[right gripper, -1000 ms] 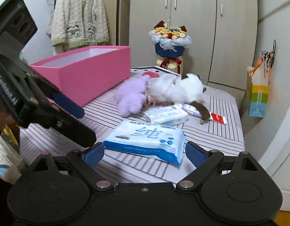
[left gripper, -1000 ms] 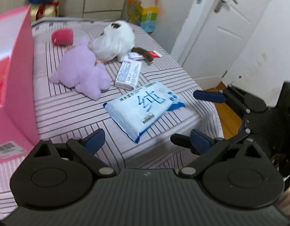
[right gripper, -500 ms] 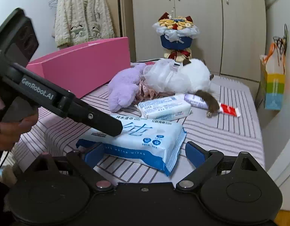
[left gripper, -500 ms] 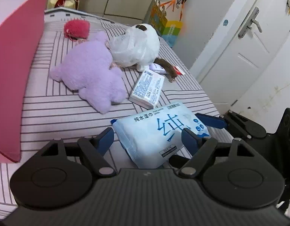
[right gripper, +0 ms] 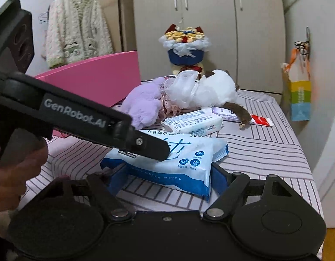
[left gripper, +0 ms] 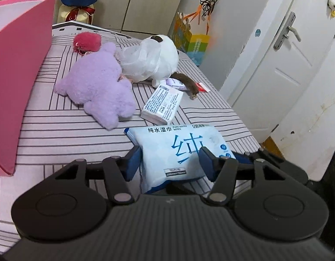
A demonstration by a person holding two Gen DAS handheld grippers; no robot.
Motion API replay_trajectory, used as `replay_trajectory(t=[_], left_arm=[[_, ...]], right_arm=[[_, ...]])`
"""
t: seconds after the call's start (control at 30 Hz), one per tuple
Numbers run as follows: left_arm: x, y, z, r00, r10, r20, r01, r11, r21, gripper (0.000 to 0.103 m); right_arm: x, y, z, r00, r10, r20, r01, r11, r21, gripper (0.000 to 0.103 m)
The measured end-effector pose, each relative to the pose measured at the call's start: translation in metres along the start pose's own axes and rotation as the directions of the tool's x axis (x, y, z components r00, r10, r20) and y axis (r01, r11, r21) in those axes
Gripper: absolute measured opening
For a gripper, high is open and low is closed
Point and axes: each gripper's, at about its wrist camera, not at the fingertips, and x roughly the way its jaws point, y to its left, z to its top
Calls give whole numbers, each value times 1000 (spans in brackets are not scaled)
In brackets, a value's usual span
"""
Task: Organize soft objects
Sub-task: 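Close the left tool on the wet-wipes pack and lift it, then carry the wet-wipes pack with the left tool into the pink box and release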
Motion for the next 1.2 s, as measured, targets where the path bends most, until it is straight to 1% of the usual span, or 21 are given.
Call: replay_trajectory(t=[0.03,0.1,0.17,0.27,0.43,0.6,0.73,0.8,1.0,1.07,1.1,1.2], left_arm=[[-1,0,0,1000,-2,-1,2,1000,1,58],[-3,-1,-1,1000,-8,-7,8,1000,0,65],[-6,-4,-2,1000,-5,-14,5,1000,3,66],[-11,-8,-4,1000,4,-23,-3,1000,19,66],[-24,-17,-7,998,39,-47,-36,998,59,66],[-40,-19,-9,997,38,-64,-34,998,60,66],[-56,-23,-10,996,44,-78,-38,997,73,66],[-67,-22,-11,997,35,-68,-31,997,70,66],[-98,-19,-7,999,7,-33,-6,999,47,66],[-111,-20,-6,1000,10,-7,-9,999,46,68],[-116,-21,-5,1000,10,4,-10,999,52,70],[-133,-21,-3,999,25,46,-29,997,74,71]], right_arm=[[-1,2,0,1000,-6,-3,6,1000,10,84],[-2,5,2,1000,-10,-12,10,1000,28,84],[-5,9,3,1000,-12,-24,13,1000,29,85],[-8,16,5,999,-23,-44,24,999,26,87],[-16,24,8,996,-17,-82,23,997,71,87],[-28,38,12,994,-31,-107,35,998,42,87],[-37,46,20,990,-15,-142,22,999,49,87],[-43,50,25,989,-7,-150,14,999,47,87],[-61,64,41,991,11,-135,-10,1000,7,87],[-67,69,46,992,25,-126,-25,1000,1,87],[-69,72,48,992,33,-121,-33,999,2,87],[-73,81,55,994,51,-97,-50,999,6,87]])
